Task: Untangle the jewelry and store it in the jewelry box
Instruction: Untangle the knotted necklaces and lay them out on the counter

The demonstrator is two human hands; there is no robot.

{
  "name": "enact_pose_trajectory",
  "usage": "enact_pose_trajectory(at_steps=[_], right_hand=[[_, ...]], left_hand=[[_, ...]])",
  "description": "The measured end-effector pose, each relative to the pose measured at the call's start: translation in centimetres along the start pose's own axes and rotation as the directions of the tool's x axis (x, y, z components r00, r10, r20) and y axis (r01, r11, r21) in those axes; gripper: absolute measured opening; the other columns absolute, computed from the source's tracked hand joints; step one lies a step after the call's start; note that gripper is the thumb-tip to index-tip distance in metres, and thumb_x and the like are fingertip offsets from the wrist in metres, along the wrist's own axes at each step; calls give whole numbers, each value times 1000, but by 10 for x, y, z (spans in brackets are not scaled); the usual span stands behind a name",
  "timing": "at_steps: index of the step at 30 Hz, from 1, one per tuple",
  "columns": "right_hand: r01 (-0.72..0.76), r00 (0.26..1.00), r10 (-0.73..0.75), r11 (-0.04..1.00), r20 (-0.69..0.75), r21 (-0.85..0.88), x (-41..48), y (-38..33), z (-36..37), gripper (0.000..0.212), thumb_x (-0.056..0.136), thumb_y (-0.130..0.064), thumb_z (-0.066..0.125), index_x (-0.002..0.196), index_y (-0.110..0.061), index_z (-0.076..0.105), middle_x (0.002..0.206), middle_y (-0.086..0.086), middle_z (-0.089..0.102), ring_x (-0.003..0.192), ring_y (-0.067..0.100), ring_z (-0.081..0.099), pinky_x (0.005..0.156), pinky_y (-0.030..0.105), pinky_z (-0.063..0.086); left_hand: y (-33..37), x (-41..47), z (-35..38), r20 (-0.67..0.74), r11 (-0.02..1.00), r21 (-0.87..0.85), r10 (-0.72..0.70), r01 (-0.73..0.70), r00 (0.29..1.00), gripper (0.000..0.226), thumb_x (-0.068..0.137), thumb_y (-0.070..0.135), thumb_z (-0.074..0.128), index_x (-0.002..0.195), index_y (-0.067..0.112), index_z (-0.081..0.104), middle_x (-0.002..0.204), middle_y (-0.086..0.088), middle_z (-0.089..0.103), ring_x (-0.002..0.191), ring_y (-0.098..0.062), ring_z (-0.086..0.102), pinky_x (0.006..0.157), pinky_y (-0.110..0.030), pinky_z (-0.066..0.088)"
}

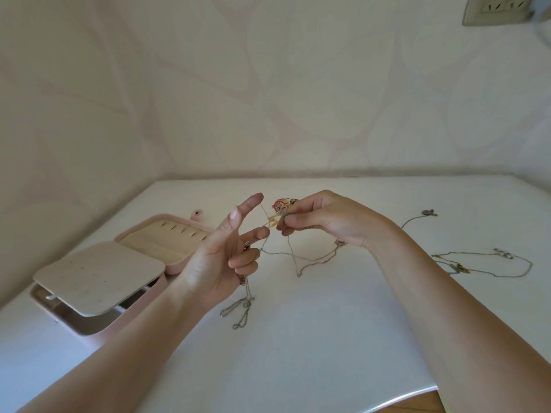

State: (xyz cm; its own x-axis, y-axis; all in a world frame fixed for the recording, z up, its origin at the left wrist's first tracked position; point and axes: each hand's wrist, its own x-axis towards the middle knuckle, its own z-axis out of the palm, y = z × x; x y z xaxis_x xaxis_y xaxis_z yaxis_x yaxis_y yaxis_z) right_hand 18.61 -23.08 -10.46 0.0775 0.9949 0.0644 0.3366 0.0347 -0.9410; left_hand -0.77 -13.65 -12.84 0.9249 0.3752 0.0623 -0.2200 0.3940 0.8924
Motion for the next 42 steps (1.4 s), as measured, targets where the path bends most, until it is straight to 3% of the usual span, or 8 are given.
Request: enact_pose_trajectory(at_steps=[7,10,13,18,24,34,39,42], right_hand=[[-49,997,60,979,-48,199,-5,-7,-7,18,93,-7,52,81,-2,64,50,-7,43,47,9,37,57,21,42],[9,987,26,977,-157,214,-10,-11,-15,21,94,-7,49,78,-3,62,51,-7,27,44,6,21,43,19,16],[135,942,-31,947,-335,293,-15,-13,-29,21,94,-7,47,77,-4,59,55,-3,22,45,6,20,42,20,10],[119,901,45,931,-431,344,-10,-6,-31,24,96,-9,45,76,-8,58,53,-5,22,43,6,18,40,19,10],[236,807,158,798,-570,555,-18,-1,-55,25,97,-13,43,77,-10,57,45,-9,27,35,3,18,33,16,13],[-69,716,40,998,-697,-13,-21,-3,-47,21,91,-14,55,73,-12,67,44,-12,31,40,5,28,39,16,19],[-265,569,-20,942,-822,-206,-27,-2,-60,17,88,-12,55,78,-10,69,67,-3,57,58,13,47,48,19,32],[-585,652,185,739,-735,-333,-24,7,-71,17,88,-12,57,96,-6,71,105,10,63,89,28,58,64,24,39]], left_hand=[[8,-1,-2,5,998,-52,31,-31,1000,90,43,69,79,124,35,59,73,5,56,36,-2,30,40,-14,39],[13,1,-9,-46,993,-19,113,-114,993,91,46,72,77,123,27,61,68,3,52,46,-8,41,71,-28,55],[20,1,-14,-108,981,-27,186,-190,977,80,47,74,74,109,23,70,61,3,48,58,-12,50,90,-40,45],[27,-2,-7,-252,951,-63,279,-303,927,58,52,67,72,78,15,76,44,9,33,44,-8,38,85,-27,47],[43,-11,-11,-290,938,-137,269,-318,918,42,63,56,69,81,19,76,51,11,36,33,-2,29,33,-7,31],[33,-10,-10,-172,986,-4,166,-169,971,79,47,68,78,118,36,63,72,3,52,43,-4,30,32,-11,27],[29,-5,-12,-208,987,15,162,-163,965,64,56,59,77,109,22,71,63,4,40,43,-5,36,42,-15,38],[25,-4,-12,-145,994,29,105,-102,984,78,45,63,82,111,22,70,69,2,54,52,-9,50,48,-17,48]])
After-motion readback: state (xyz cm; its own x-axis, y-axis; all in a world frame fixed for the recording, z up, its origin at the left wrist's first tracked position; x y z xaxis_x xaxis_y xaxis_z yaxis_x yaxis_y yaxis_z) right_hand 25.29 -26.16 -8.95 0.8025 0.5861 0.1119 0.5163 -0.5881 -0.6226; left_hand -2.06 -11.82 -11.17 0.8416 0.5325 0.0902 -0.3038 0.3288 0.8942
